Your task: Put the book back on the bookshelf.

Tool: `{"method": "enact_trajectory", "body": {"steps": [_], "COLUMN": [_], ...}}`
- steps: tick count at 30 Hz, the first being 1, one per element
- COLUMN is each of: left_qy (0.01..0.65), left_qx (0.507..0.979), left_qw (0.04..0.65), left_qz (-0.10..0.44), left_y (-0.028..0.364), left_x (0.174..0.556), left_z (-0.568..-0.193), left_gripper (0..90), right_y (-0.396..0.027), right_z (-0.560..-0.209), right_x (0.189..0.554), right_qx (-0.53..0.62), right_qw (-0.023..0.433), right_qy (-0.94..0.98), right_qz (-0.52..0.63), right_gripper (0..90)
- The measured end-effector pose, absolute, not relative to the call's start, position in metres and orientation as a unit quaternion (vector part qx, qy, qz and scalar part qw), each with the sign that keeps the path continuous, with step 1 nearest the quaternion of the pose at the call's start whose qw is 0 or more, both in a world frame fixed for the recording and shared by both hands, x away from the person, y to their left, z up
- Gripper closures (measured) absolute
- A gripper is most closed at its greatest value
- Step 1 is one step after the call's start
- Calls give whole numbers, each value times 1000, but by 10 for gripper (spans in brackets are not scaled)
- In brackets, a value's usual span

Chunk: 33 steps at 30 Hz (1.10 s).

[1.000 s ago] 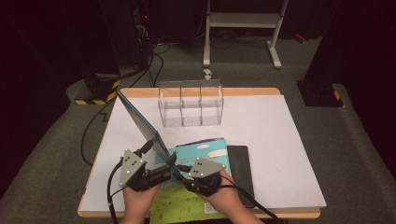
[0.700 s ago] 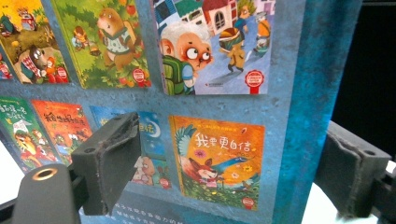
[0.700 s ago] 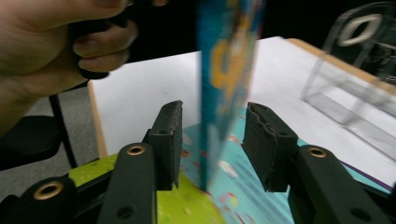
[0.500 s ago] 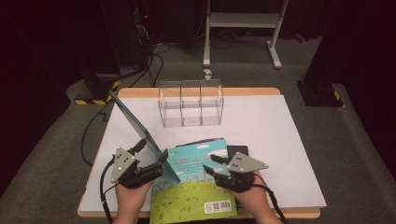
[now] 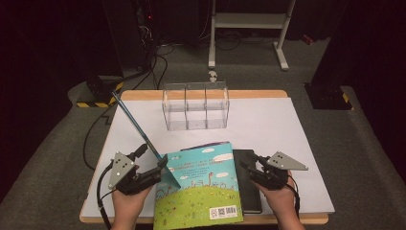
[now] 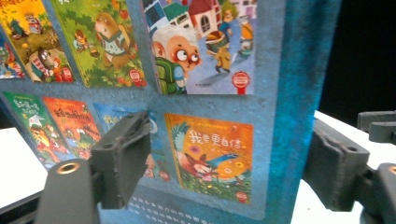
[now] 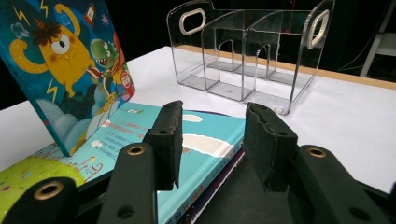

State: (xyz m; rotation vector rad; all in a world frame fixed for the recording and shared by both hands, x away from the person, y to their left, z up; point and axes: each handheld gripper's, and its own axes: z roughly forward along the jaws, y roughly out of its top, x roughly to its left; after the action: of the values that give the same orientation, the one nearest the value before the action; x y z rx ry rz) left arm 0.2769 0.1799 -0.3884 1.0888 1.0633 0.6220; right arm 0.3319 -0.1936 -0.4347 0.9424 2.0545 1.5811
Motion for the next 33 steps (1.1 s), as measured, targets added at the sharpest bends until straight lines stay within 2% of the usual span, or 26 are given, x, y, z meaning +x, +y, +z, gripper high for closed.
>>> {"method": "enact_trajectory", "body": {"steps": [5, 33], "left_qy": [471, 480], "left_qx": [489, 496], "left_qw": [679, 652], "left_qz": [278, 314], "left_y": [183, 206], "left_x": [272, 246], "left_z": [-388, -385], "left_gripper": [325, 439], "right_y": [-192, -193], "right_z": [-435, -440], "right_x": [336, 359], "right_qx": [338, 370], "right_qw": [190, 199], "right_qy": [729, 705], "right_qz": [564, 571], "right_gripper": [570, 570]}}
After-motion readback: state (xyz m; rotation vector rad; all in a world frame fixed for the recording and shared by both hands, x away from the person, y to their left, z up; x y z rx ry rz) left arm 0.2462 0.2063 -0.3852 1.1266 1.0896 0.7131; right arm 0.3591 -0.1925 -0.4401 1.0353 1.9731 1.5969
